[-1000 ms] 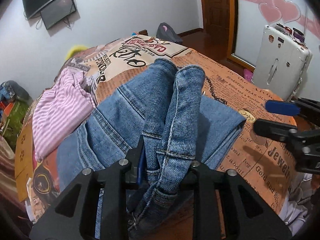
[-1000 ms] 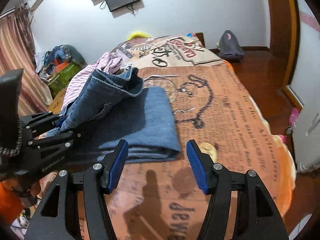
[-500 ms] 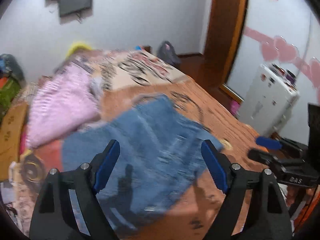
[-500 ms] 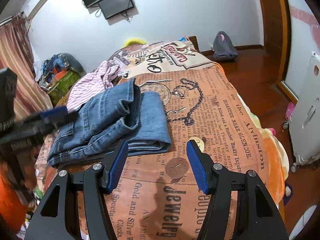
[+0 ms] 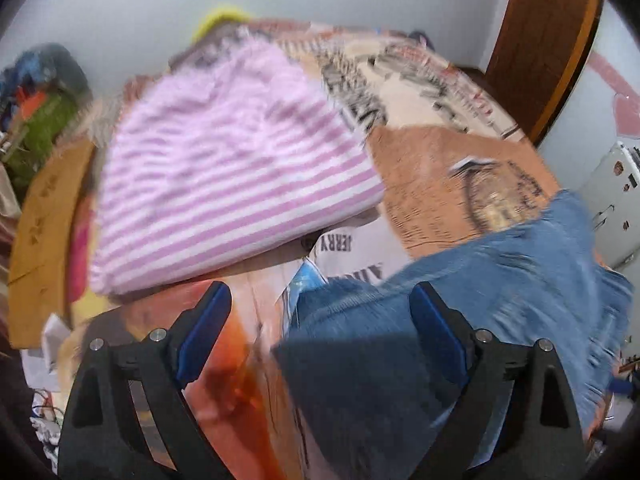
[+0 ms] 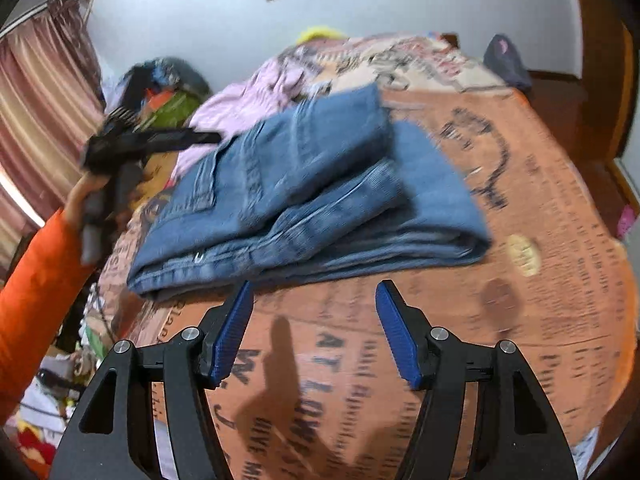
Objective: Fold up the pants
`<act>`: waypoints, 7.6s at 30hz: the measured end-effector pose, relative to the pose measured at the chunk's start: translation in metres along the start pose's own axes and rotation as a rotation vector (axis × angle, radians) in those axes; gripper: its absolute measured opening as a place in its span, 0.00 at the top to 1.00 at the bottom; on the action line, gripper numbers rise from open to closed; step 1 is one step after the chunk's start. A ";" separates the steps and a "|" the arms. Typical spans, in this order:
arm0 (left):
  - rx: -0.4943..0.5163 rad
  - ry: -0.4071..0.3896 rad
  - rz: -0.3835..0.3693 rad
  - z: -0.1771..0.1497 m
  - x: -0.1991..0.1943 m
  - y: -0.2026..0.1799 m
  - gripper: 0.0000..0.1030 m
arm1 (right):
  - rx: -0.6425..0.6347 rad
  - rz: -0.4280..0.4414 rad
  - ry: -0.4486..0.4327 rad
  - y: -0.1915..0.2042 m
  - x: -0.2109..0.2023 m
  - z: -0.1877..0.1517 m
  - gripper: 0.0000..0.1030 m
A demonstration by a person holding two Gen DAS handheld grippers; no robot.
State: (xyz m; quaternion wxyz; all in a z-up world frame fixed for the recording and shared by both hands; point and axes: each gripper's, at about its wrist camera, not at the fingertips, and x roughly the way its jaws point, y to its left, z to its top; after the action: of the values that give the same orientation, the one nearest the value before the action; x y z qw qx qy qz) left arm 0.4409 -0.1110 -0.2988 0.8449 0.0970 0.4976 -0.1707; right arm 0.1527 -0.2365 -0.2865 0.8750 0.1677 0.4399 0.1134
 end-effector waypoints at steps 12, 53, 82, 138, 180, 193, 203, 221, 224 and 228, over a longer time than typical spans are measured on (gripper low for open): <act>0.010 0.023 -0.092 -0.048 0.003 0.003 0.19 | -0.053 -0.014 0.022 0.000 0.021 0.014 0.34; 0.038 -0.063 -0.144 -0.016 -0.014 -0.042 0.04 | -0.212 -0.116 0.026 -0.047 0.076 0.122 0.36; 0.039 -0.013 -0.266 -0.095 -0.066 -0.053 0.01 | -0.169 0.015 0.087 -0.006 0.028 0.052 0.15; 0.108 -0.063 -0.299 -0.104 -0.123 -0.081 0.44 | -0.208 0.154 0.055 0.007 0.002 0.060 0.54; -0.038 -0.415 -0.059 0.081 -0.095 0.121 0.45 | -0.453 0.218 -0.254 0.123 0.133 0.269 0.55; -0.123 -0.300 -0.098 0.062 0.015 0.162 0.48 | -0.345 0.161 -0.065 0.089 0.244 0.260 0.47; -0.169 -0.306 0.037 0.059 -0.020 0.166 0.46 | -0.384 0.058 -0.084 0.096 0.199 0.260 0.44; -0.121 -0.600 0.140 0.007 -0.228 0.072 0.45 | -0.421 0.136 -0.397 0.151 -0.008 0.230 0.44; -0.124 -0.671 0.125 -0.014 -0.268 0.055 0.45 | -0.428 0.155 -0.439 0.162 -0.037 0.216 0.44; -0.127 -0.737 0.131 -0.039 -0.309 0.039 0.45 | -0.465 0.156 -0.511 0.181 -0.080 0.190 0.44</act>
State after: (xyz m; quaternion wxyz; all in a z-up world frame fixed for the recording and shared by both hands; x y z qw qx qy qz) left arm 0.2867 -0.0033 -0.0478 0.9807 0.0081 0.1626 -0.1085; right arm 0.2498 -0.1346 -0.0512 0.9602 0.0201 0.1548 0.2314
